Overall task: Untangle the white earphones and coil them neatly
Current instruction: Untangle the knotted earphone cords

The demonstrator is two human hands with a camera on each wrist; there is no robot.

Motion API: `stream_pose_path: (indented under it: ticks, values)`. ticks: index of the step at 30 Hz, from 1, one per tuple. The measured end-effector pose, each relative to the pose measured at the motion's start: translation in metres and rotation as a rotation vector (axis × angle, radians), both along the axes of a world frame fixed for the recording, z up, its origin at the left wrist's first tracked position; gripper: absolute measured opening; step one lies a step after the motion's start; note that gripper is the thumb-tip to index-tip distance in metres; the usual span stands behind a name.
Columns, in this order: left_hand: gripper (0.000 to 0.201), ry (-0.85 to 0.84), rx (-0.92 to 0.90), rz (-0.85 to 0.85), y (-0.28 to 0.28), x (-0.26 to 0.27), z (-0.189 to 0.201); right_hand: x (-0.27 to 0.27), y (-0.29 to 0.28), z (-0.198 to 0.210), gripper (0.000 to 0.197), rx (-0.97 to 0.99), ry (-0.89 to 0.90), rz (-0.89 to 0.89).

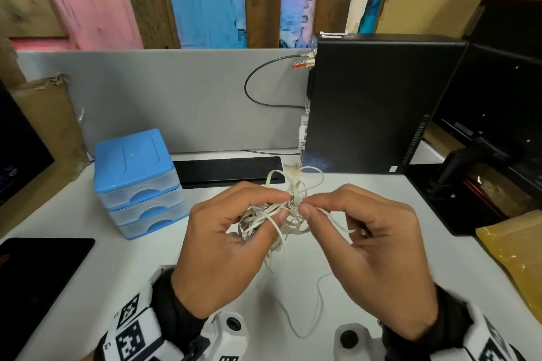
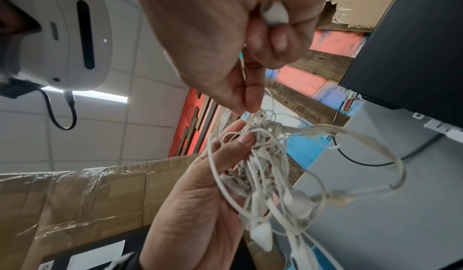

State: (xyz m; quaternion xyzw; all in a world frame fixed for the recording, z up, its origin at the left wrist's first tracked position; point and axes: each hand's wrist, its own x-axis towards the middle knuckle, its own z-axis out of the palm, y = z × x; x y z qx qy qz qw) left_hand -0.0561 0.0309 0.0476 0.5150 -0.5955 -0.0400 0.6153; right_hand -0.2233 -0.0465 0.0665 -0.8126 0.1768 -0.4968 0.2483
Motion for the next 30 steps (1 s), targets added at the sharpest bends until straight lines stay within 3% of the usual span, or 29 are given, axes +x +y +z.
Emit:
stream_pose_path:
  ticks: [7,14,21,24,28,30]
  values:
    - [0.019,-0.017,-0.036,-0.015,0.003,-0.004,0.005,0.004,0.004,-0.002,0.003,-0.036,0.005,-0.02]
    - [0.024,-0.14,-0.067,0.017,0.005,-0.01,0.005,0.004,0.008,-0.002,0.01,-0.091,-0.002,-0.04]
    - [0.033,-0.237,-0.123,0.062,0.0,-0.008,-0.006,0.008,0.003,-0.01,0.003,-0.204,0.135,-0.175]
    - [0.034,-0.086,-0.049,0.015,-0.003,-0.005,-0.01,0.009,0.007,-0.009,0.011,-0.078,0.065,-0.071]
    - [0.029,0.237,0.078,-0.09,-0.008,-0.001,-0.009,0.008,0.015,-0.001,0.041,0.39,-0.028,0.191]
    - [0.021,0.312,0.088,-0.13,-0.009,0.003,-0.008,0.004,0.017,0.003,0.043,0.471,-0.032,0.291]
